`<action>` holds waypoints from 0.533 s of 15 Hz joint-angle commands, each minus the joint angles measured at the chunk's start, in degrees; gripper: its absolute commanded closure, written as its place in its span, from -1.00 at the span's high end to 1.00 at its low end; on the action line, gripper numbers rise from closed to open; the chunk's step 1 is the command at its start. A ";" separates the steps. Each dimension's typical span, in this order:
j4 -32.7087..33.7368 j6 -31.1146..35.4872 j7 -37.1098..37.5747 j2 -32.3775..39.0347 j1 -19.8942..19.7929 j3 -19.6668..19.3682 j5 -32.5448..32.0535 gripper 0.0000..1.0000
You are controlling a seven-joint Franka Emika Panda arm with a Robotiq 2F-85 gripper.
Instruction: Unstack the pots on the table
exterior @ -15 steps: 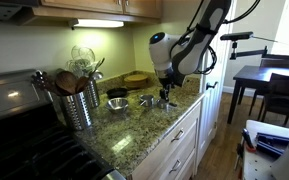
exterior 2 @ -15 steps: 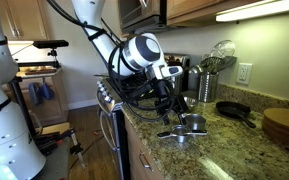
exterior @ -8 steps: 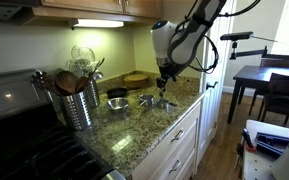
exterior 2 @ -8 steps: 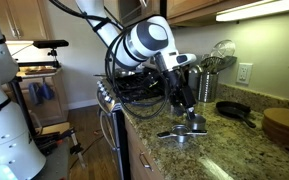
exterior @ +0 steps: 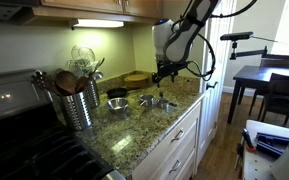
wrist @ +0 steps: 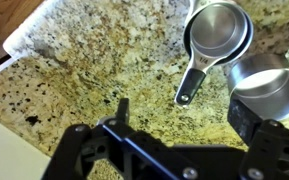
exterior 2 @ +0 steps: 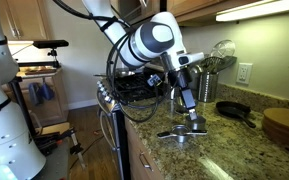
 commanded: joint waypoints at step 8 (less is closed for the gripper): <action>4.22 3.57 18.89 9.24 5.31 -5.92 -0.32 1.00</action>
